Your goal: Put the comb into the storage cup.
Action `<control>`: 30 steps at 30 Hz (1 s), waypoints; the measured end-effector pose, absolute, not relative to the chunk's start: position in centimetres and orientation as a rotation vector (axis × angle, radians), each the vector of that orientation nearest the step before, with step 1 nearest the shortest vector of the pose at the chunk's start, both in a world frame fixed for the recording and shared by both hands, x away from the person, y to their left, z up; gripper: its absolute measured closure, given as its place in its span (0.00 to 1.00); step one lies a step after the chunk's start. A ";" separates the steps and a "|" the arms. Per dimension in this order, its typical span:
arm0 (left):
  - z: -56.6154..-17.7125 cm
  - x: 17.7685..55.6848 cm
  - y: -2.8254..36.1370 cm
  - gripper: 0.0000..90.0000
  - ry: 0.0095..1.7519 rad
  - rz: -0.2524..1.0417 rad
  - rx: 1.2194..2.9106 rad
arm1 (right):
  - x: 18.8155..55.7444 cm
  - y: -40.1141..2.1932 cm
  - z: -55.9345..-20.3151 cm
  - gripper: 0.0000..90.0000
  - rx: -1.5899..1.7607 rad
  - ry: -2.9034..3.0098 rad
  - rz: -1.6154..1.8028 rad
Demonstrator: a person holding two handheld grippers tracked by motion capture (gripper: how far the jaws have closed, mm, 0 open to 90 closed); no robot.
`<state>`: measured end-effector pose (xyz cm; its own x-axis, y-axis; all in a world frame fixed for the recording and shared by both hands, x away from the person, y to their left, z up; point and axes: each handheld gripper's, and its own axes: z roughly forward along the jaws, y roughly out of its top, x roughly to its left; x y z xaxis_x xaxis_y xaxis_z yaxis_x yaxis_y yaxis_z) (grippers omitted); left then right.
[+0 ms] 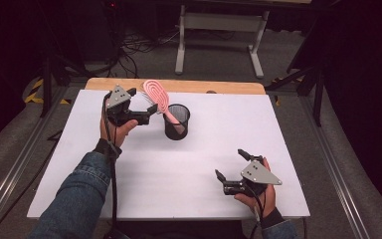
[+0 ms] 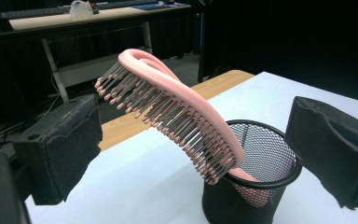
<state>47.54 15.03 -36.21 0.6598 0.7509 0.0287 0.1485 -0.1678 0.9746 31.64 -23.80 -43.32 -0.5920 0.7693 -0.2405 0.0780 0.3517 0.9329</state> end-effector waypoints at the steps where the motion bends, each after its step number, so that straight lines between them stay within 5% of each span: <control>1: -36.2 47.5 15.0 0.06 0.736 0.631 1.688 | 31.6 -23.8 -43.3 0.05 0.737 1.926 1.277; 30: -34.5 45.6 15.2 0.06 0.650 0.669 1.726 | 31.5 -23.7 -43.3 0.05 0.737 1.920 1.278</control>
